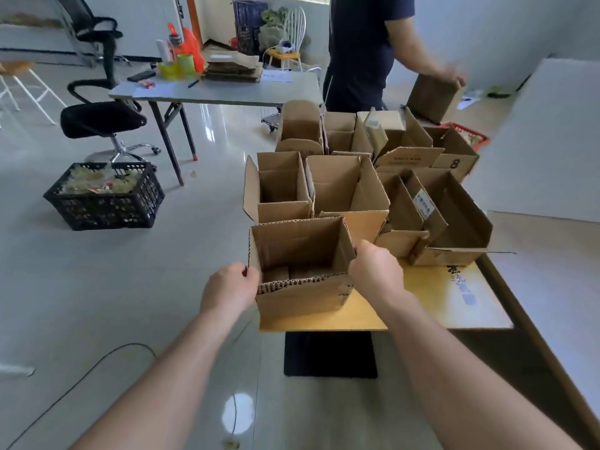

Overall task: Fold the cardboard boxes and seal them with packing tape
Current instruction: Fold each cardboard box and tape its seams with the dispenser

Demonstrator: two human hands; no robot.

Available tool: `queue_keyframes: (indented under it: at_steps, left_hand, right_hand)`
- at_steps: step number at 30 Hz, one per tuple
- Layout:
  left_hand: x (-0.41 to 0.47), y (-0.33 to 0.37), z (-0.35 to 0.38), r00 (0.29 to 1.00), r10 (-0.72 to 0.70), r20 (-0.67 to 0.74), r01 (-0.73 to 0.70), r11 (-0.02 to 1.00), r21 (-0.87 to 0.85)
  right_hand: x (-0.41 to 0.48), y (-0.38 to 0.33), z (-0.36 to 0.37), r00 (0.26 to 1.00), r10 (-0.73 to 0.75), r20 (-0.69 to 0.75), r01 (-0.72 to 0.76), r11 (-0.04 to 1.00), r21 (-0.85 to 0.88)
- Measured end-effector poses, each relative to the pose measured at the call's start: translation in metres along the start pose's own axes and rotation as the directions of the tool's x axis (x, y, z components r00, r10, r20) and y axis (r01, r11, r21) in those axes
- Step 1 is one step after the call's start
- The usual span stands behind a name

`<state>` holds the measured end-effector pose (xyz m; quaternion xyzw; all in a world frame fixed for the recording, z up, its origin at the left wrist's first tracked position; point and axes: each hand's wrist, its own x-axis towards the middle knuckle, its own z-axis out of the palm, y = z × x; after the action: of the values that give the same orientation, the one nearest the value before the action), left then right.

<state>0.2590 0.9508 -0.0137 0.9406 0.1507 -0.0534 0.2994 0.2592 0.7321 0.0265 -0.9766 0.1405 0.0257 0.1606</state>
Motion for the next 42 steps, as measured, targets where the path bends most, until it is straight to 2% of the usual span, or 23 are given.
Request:
queue_keyframes:
  at_steps: [6,12,14,16,18,21,23,27,32,38,42]
  left_hand:
    - [0.006,0.005,0.001,0.994,0.104,-0.027,-0.103,0.994,0.027]
    - [0.007,0.004,0.006,0.997,0.069,0.037,-0.068,0.997,-0.024]
    - [0.001,0.008,0.006,0.998,0.067,-0.009,-0.068,0.993,-0.094]
    - [-0.012,0.016,0.006,0.979,0.135,-0.149,-0.159,0.975,-0.157]
    - [-0.029,0.029,0.007,0.92,0.265,-0.288,-0.318,0.935,-0.158]
    - [-0.052,0.052,0.016,0.821,0.468,-0.327,-0.514,0.855,-0.066]
    - [-0.066,0.07,0.025,0.789,0.543,-0.287,-0.577,0.816,-0.042]
    - [-0.093,0.105,0.058,0.776,0.606,-0.174,-0.619,0.785,-0.027]
    - [-0.145,0.169,0.118,0.721,0.692,-0.047,-0.692,0.722,0.021]
    - [-0.22,0.258,0.195,0.548,0.834,0.065,-0.836,0.549,0.001]
    - [-0.283,0.316,0.246,0.413,0.904,0.11,-0.902,0.423,-0.088]
  right_hand:
    - [-0.011,-0.001,0.002,1.0,0.016,-0.003,-0.016,1.0,-0.014]
    - [-0.021,0.004,0.002,0.997,0.026,-0.071,-0.025,1.0,0.006]
    - [-0.027,0.01,-0.002,0.99,-0.004,-0.141,0.003,1.0,-0.005]
    - [-0.034,0.019,-0.007,0.978,-0.034,-0.207,0.033,0.999,-0.007]
    - [-0.04,0.031,-0.014,0.97,-0.05,-0.239,0.044,0.999,-0.03]
    - [-0.05,0.052,-0.024,0.959,-0.068,-0.275,0.058,0.997,-0.043]
    - [-0.059,0.071,-0.029,0.939,-0.08,-0.334,0.069,0.997,-0.043]
    - [-0.082,0.122,-0.043,0.916,-0.063,-0.396,0.055,0.998,-0.031]
    - [-0.118,0.215,-0.07,0.896,0.056,-0.44,-0.086,0.995,-0.048]
    - [-0.163,0.335,-0.097,0.835,0.256,-0.487,-0.296,0.955,-0.007]
    - [-0.199,0.416,-0.116,0.776,0.351,-0.523,-0.428,0.903,-0.028]
